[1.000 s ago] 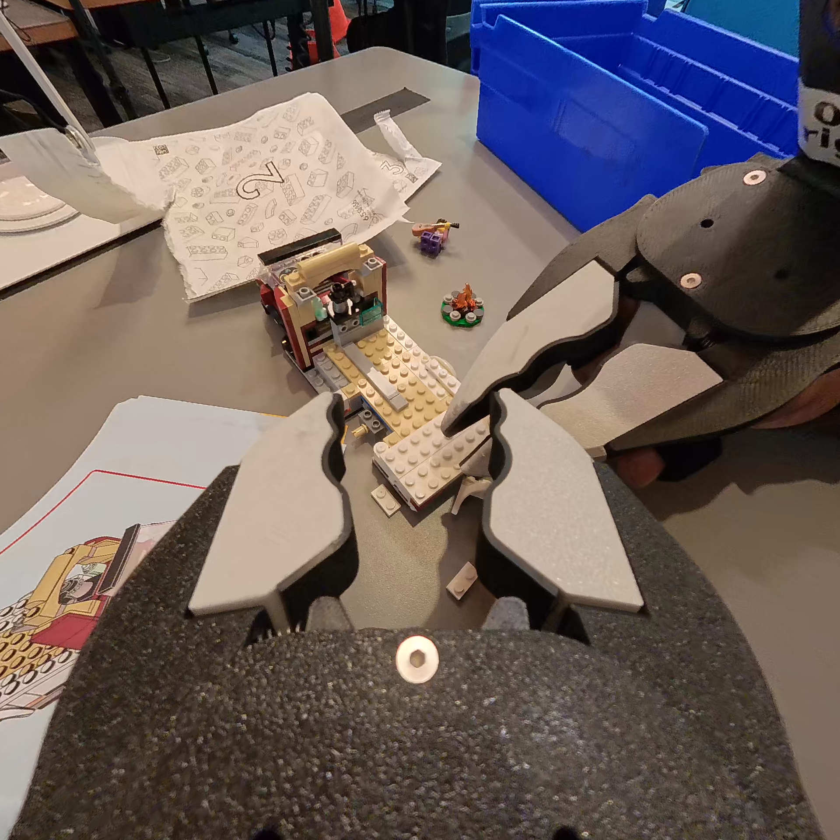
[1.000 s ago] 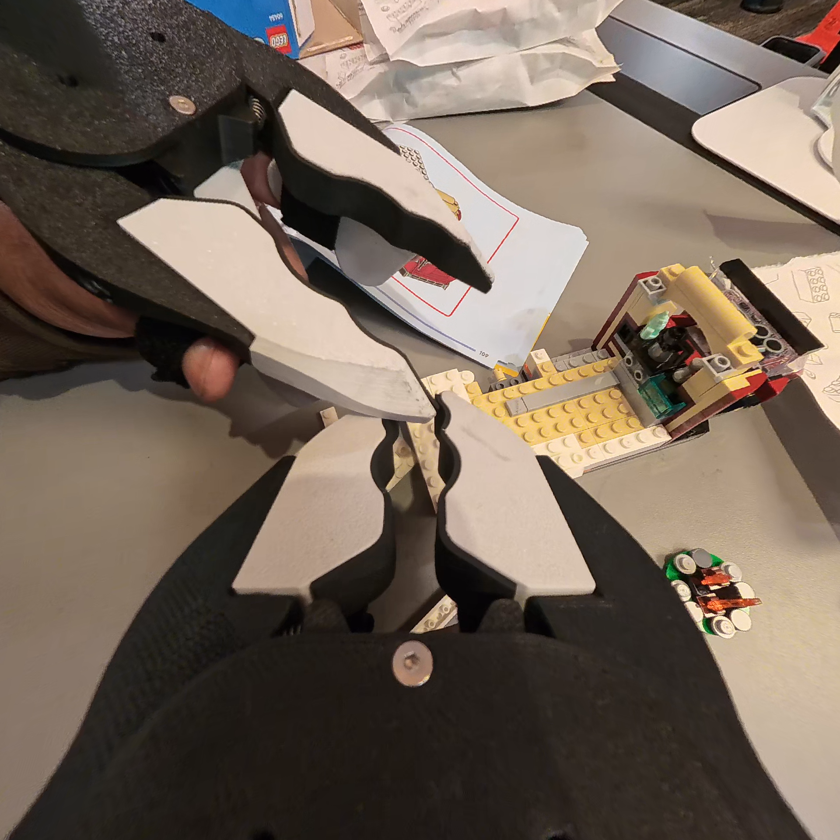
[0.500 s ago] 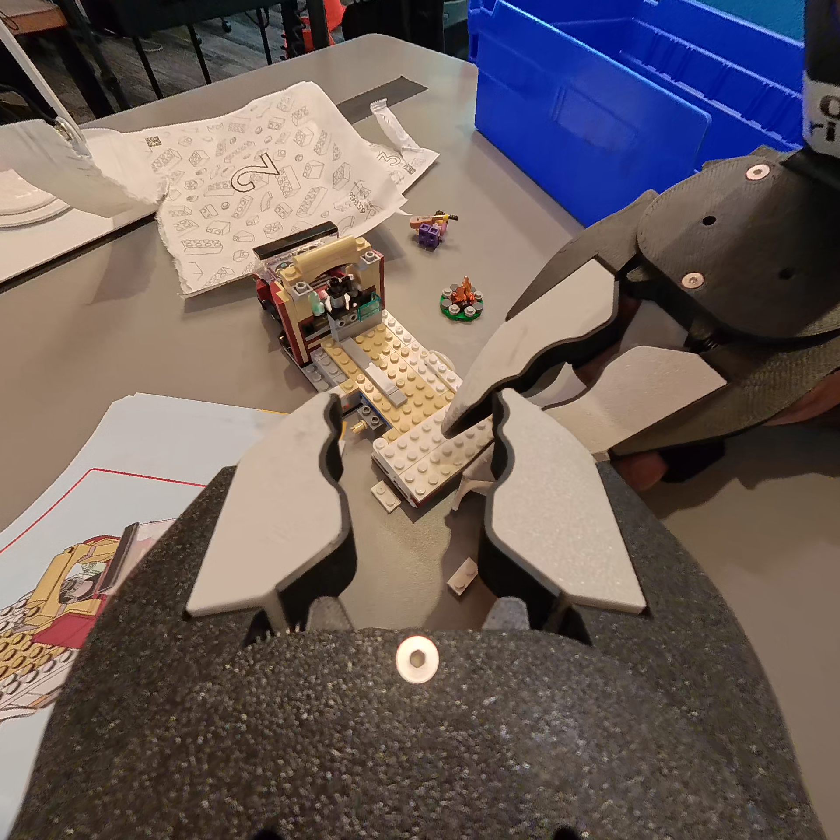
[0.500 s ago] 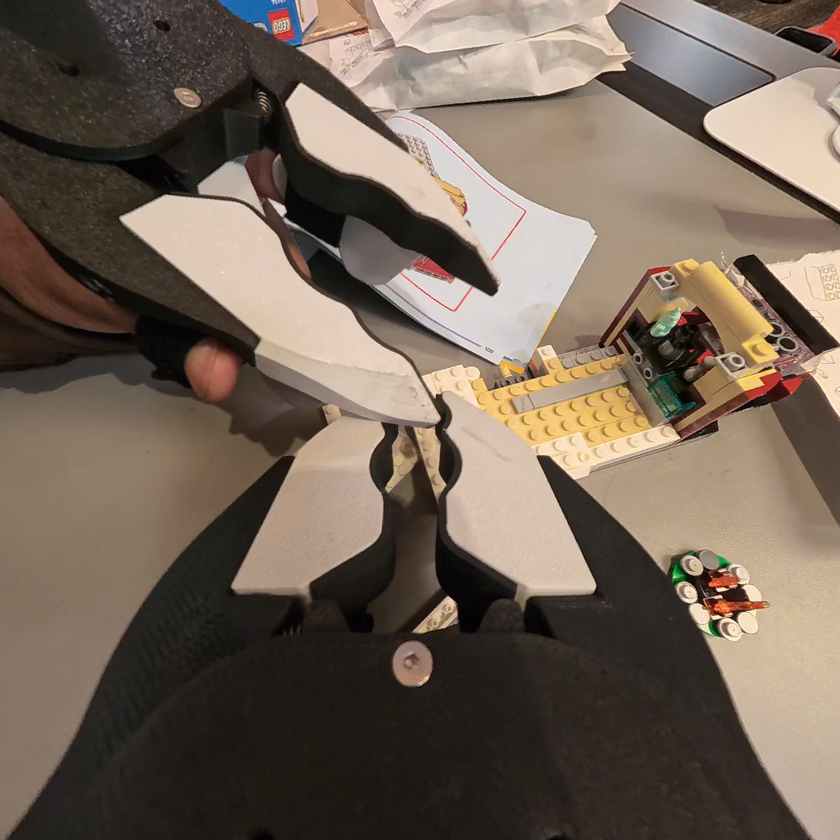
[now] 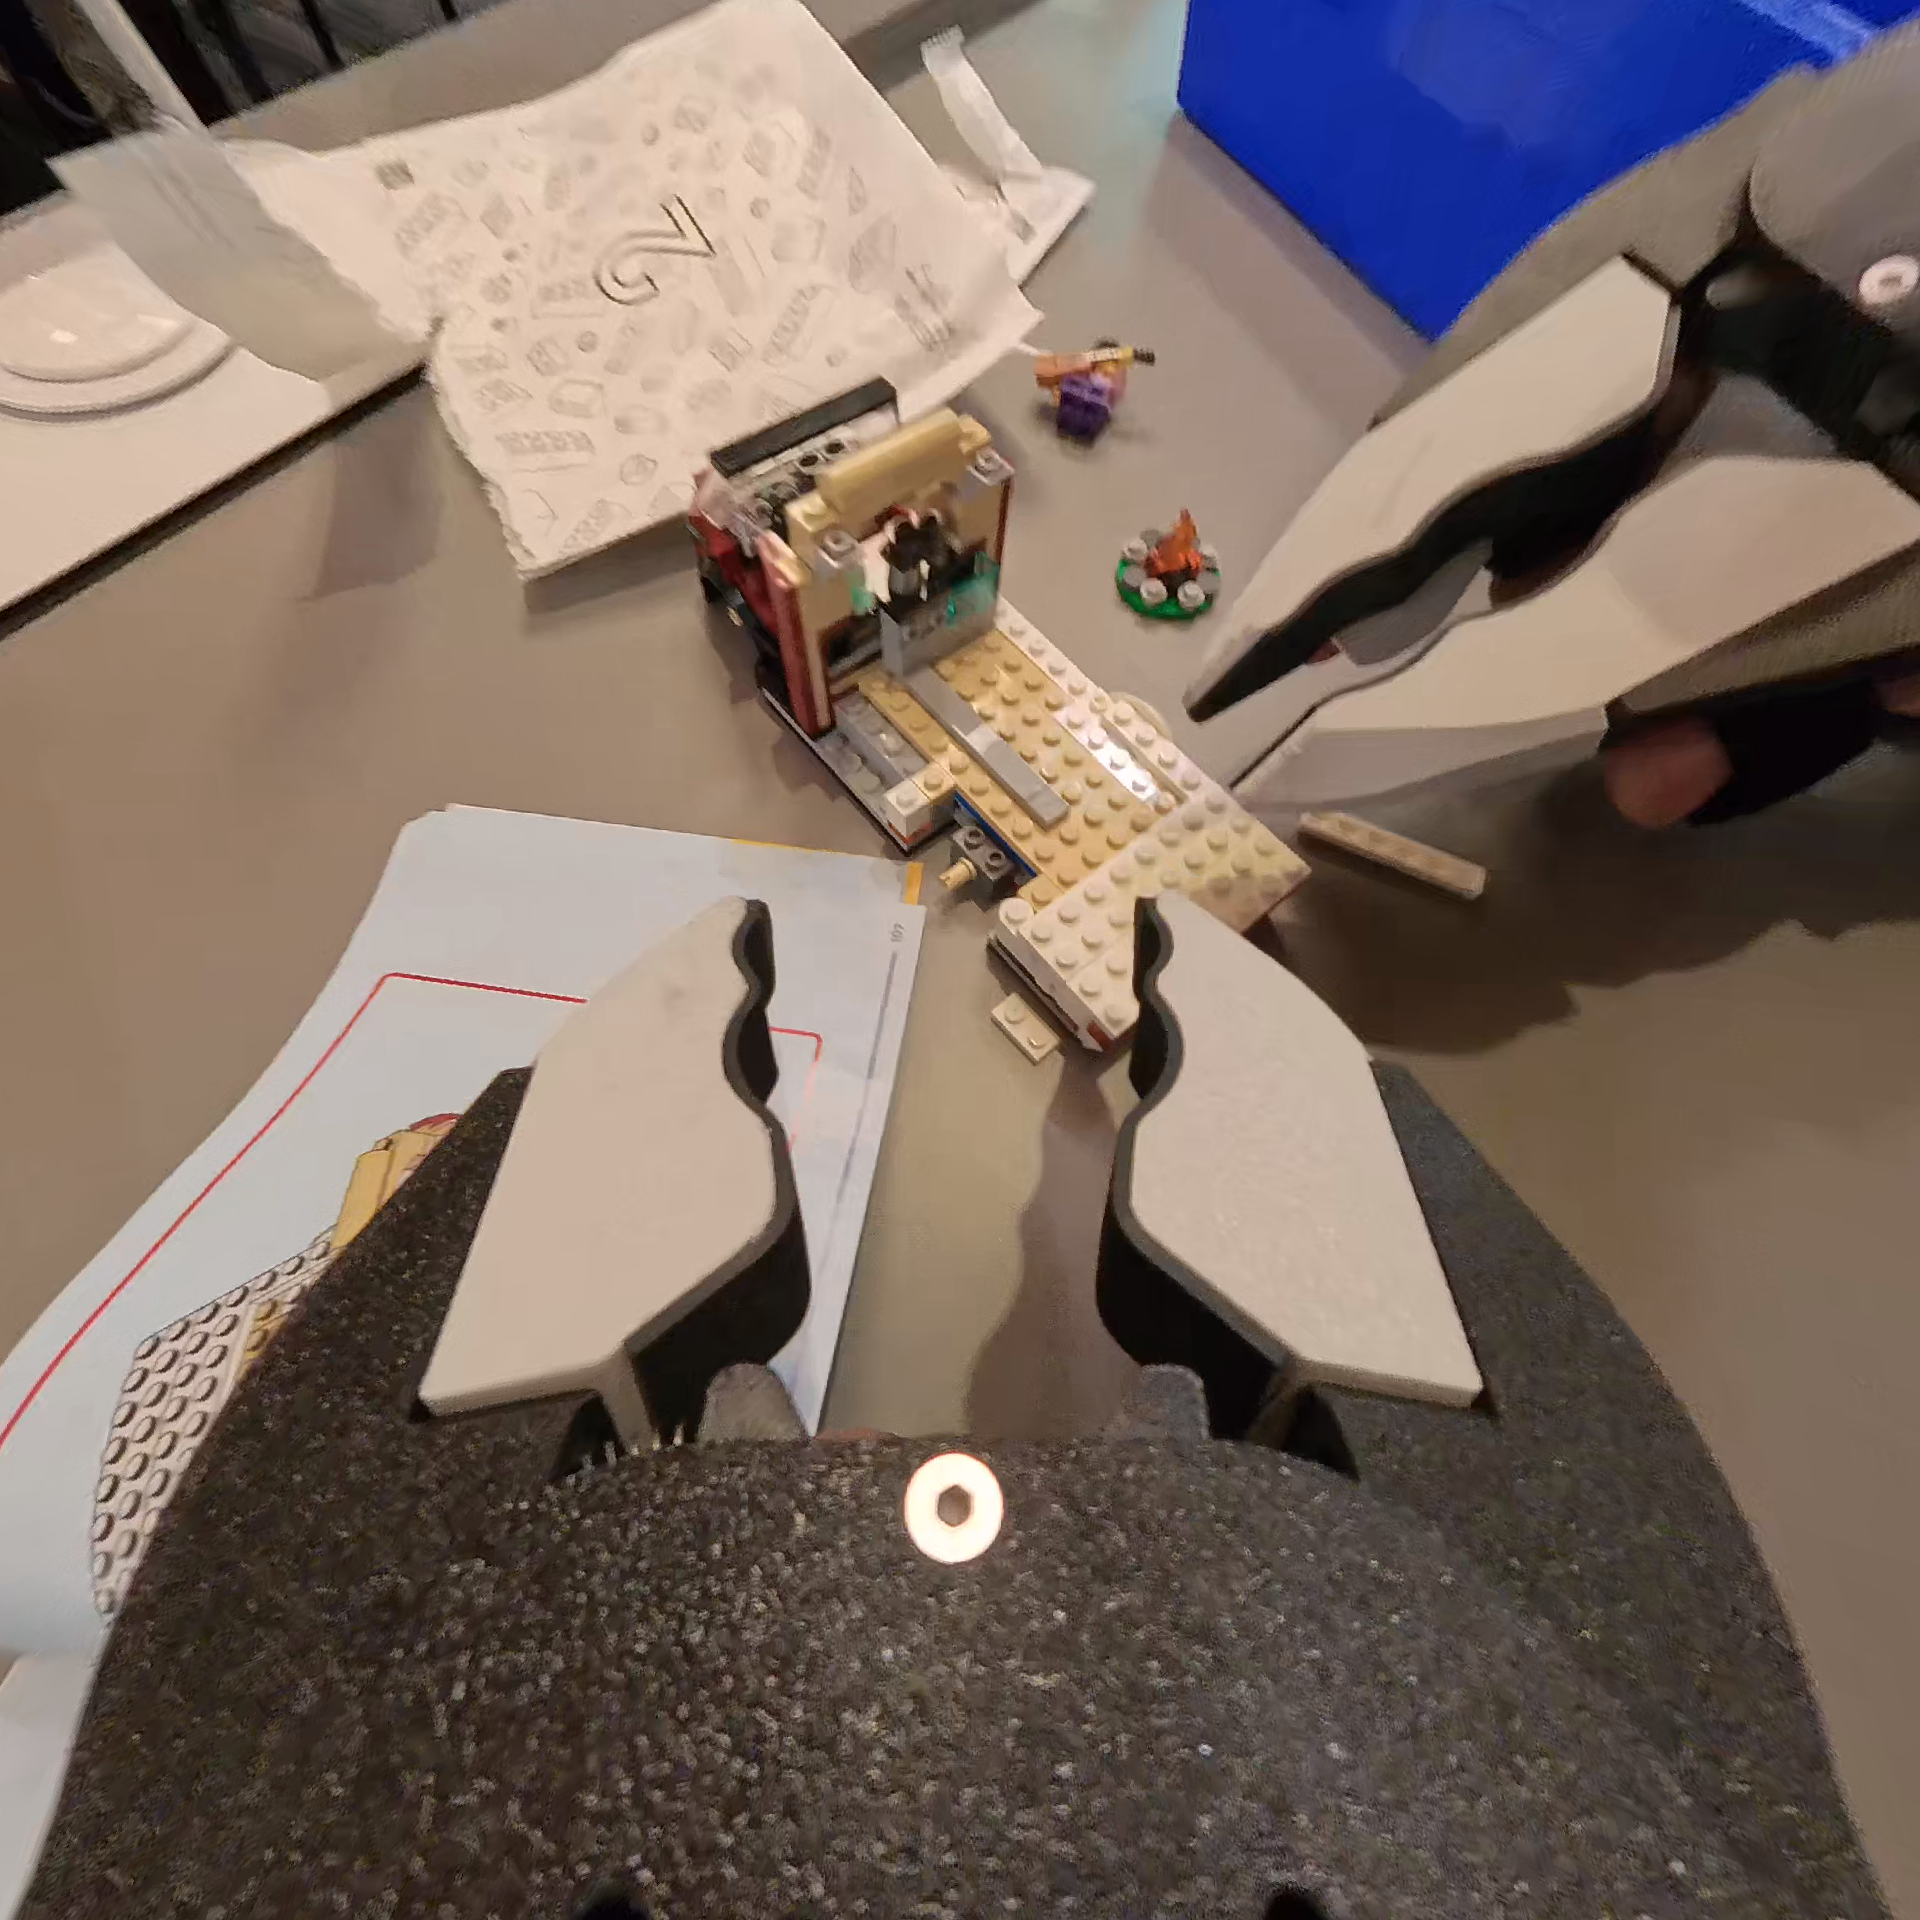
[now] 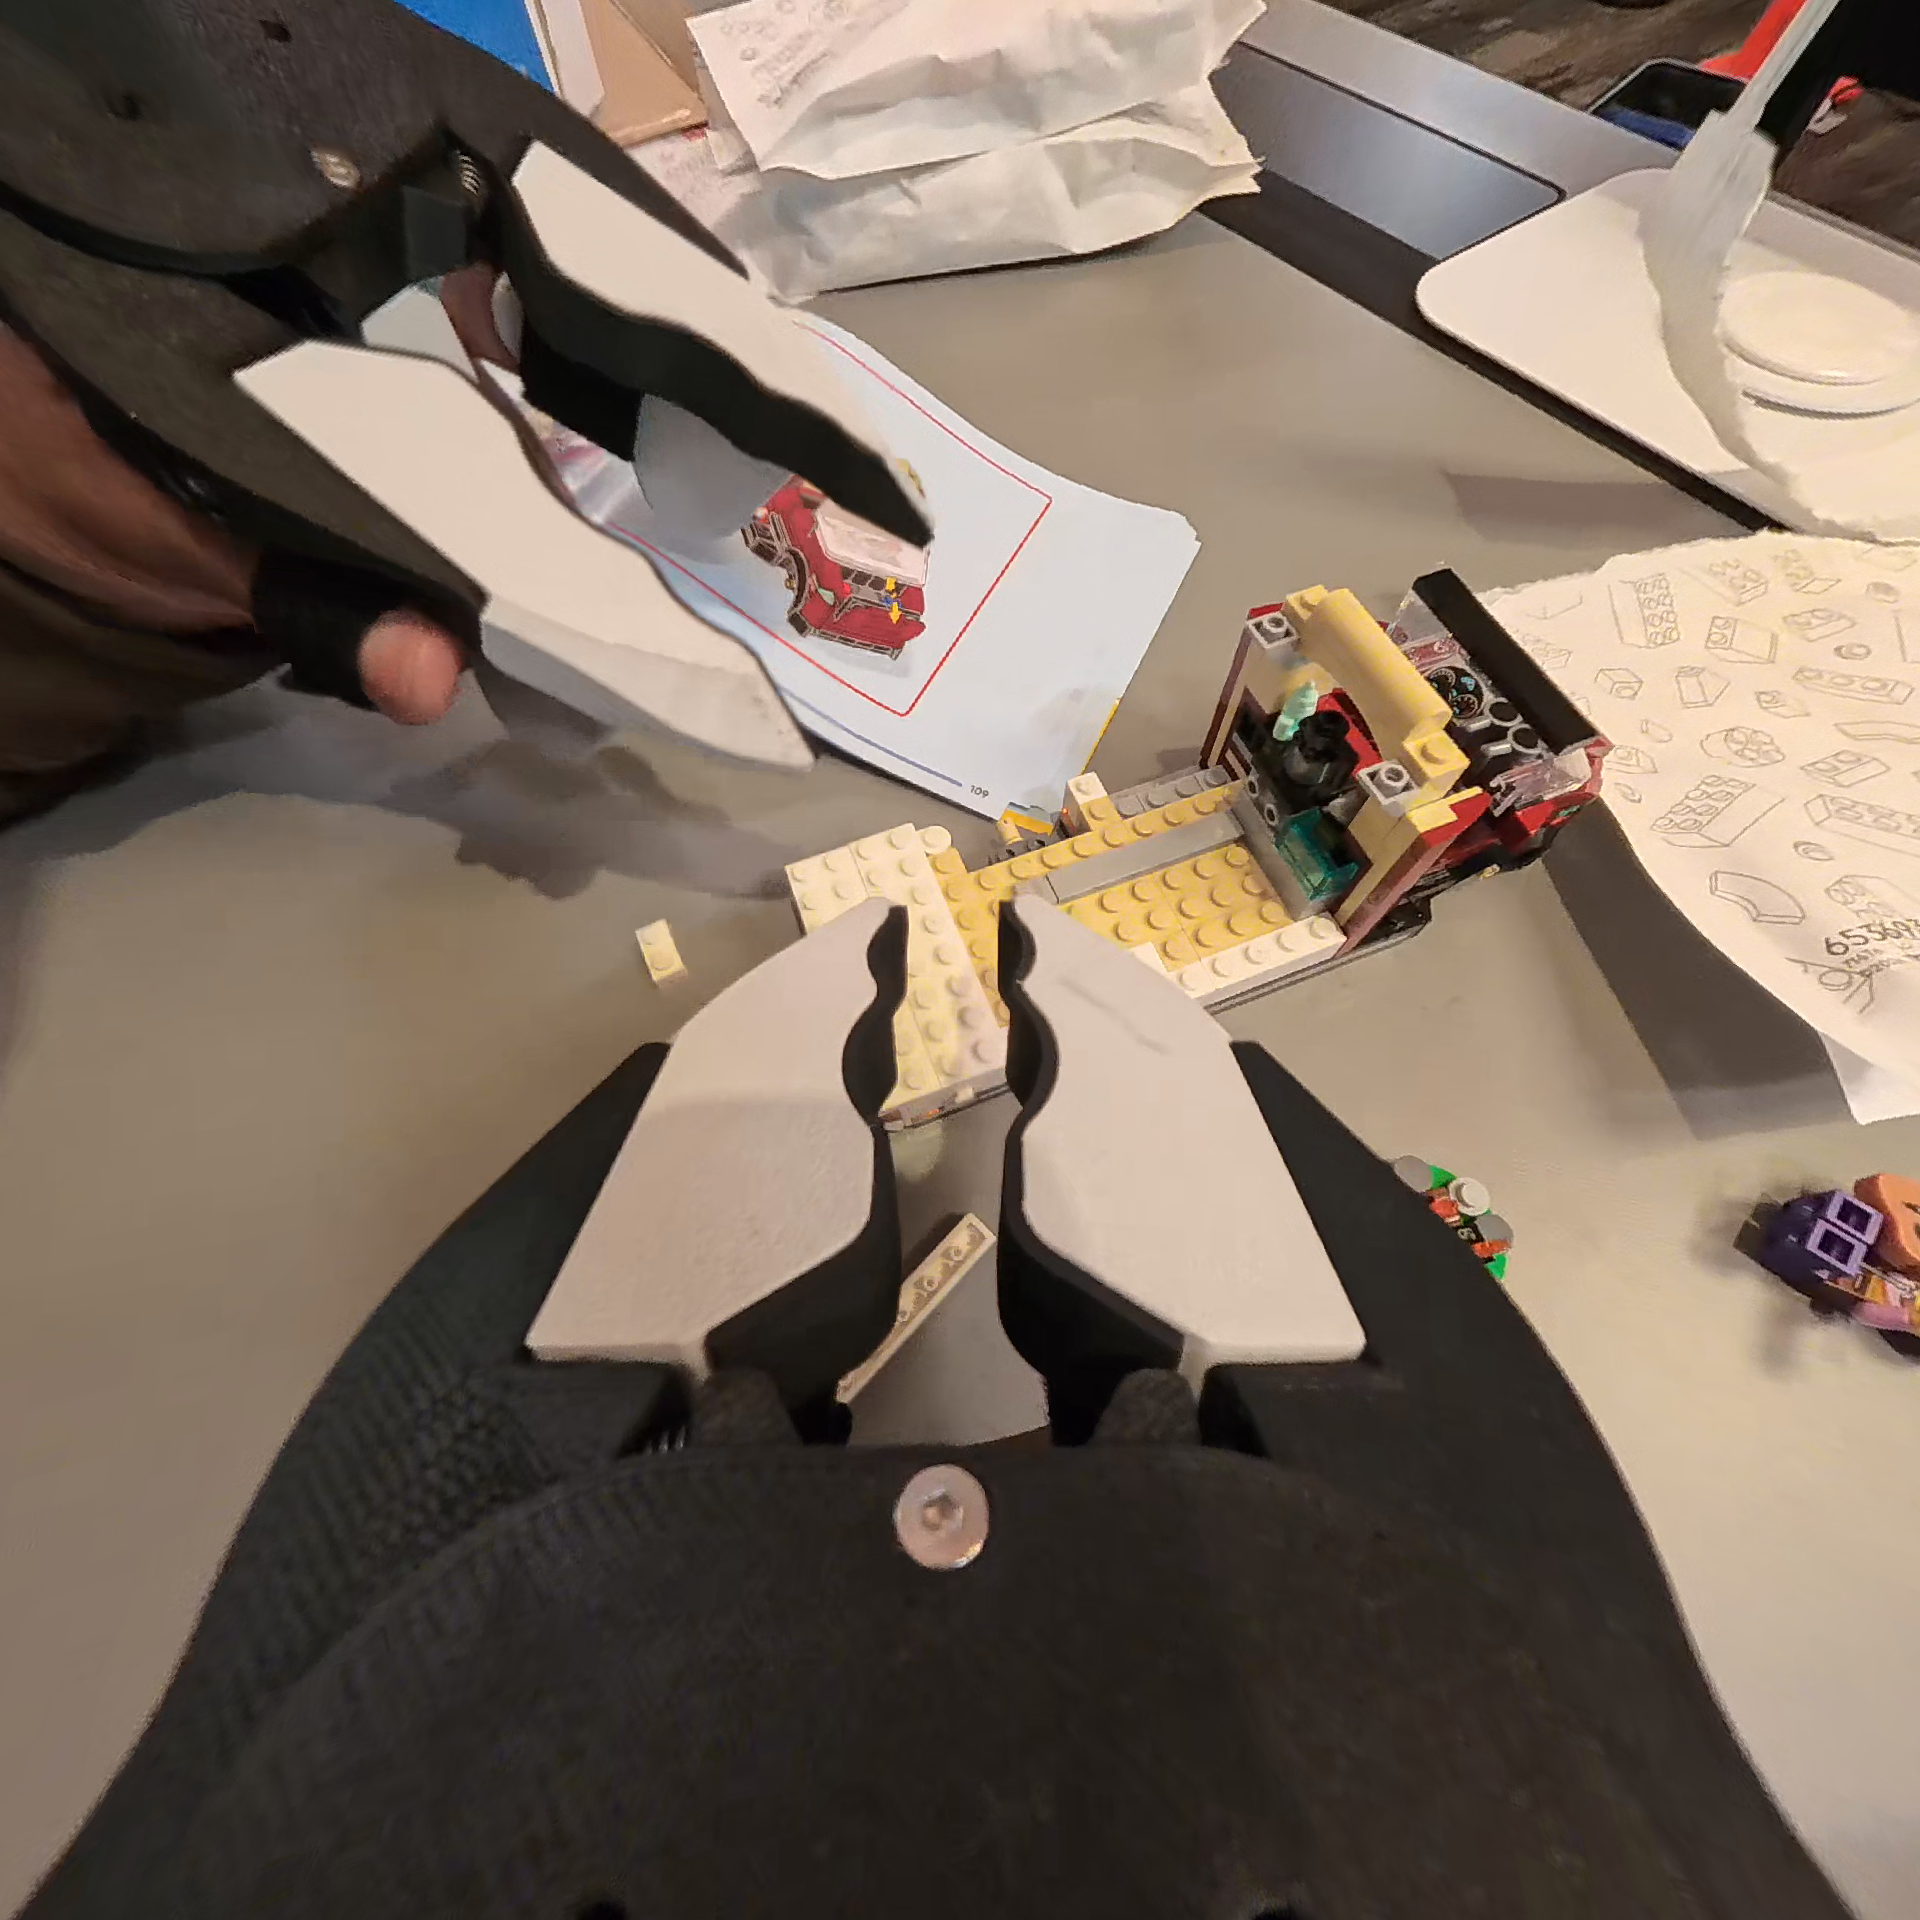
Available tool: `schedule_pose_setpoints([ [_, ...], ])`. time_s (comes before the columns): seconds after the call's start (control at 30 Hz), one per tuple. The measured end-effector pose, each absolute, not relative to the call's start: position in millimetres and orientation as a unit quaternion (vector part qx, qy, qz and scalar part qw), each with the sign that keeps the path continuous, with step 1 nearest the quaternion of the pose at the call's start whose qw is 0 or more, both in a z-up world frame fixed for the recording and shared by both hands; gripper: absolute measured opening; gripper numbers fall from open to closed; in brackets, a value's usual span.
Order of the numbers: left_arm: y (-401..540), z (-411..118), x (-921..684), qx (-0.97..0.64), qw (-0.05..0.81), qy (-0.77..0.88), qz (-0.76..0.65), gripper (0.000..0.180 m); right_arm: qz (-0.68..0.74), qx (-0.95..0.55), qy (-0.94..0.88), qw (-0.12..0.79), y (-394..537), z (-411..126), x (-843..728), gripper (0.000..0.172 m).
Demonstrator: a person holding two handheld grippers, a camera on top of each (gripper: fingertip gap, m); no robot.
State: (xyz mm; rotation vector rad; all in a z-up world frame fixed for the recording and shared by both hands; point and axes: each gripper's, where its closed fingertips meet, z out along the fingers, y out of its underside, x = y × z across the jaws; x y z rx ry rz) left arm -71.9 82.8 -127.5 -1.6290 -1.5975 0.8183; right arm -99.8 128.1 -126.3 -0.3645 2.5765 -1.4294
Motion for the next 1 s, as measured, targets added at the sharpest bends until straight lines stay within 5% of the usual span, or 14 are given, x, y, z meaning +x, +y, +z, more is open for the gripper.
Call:
schedule_pose_setpoints([
  [1.0,126.1,-167.7,-66.7,-0.68,0.307,-0.629,0.217,0.065,-0.349,-0.19,0.917,0.042,149.2,-171.4,-115.0,0.018],
])
